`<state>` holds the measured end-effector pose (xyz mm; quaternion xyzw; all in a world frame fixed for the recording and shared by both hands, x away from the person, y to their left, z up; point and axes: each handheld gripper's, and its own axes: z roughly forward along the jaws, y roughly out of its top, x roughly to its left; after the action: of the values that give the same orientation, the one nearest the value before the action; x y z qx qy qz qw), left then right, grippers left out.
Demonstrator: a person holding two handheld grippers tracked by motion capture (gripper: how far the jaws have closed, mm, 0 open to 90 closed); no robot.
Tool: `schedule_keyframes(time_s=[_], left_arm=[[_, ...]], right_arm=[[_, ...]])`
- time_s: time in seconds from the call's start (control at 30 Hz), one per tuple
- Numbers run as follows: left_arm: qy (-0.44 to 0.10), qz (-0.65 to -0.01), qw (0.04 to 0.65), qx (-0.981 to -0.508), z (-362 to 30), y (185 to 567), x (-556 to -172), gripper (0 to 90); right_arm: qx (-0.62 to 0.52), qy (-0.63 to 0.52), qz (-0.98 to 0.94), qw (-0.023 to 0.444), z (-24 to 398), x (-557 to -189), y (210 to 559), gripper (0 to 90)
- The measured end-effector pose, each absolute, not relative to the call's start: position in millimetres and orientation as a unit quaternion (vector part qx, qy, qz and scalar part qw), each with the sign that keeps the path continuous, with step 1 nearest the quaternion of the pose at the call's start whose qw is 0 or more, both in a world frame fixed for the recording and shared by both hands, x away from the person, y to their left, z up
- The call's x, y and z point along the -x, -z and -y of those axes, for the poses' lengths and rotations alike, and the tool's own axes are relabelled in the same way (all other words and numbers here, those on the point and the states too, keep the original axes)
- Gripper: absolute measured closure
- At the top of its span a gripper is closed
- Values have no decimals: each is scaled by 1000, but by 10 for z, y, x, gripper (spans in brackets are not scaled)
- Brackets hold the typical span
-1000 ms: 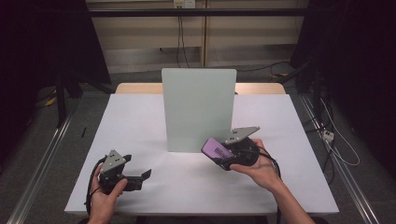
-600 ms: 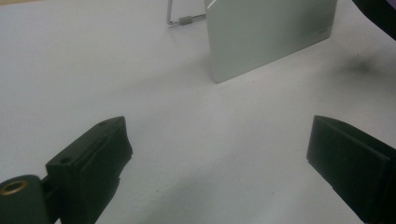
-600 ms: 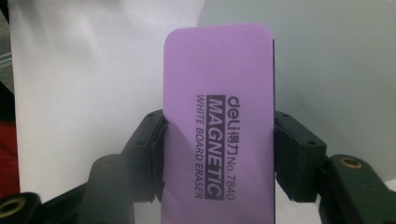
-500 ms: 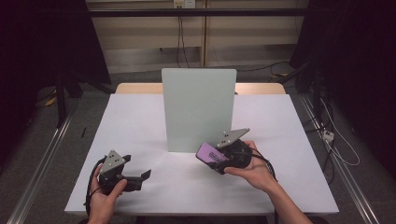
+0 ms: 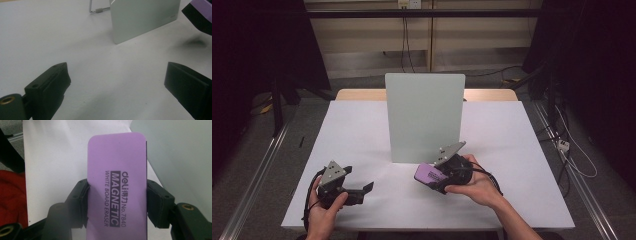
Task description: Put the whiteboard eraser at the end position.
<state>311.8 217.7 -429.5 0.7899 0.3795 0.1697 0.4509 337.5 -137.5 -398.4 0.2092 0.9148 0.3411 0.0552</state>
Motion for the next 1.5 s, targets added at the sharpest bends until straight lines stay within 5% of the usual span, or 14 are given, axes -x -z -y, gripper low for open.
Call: schedule_keyframes(time_s=[1.5], left_arm=[[-168,-381,450,-790,-2172,4301,-3116,58]], right_arm=[[-201,-302,-931,37,1152,-3393,4298,413]])
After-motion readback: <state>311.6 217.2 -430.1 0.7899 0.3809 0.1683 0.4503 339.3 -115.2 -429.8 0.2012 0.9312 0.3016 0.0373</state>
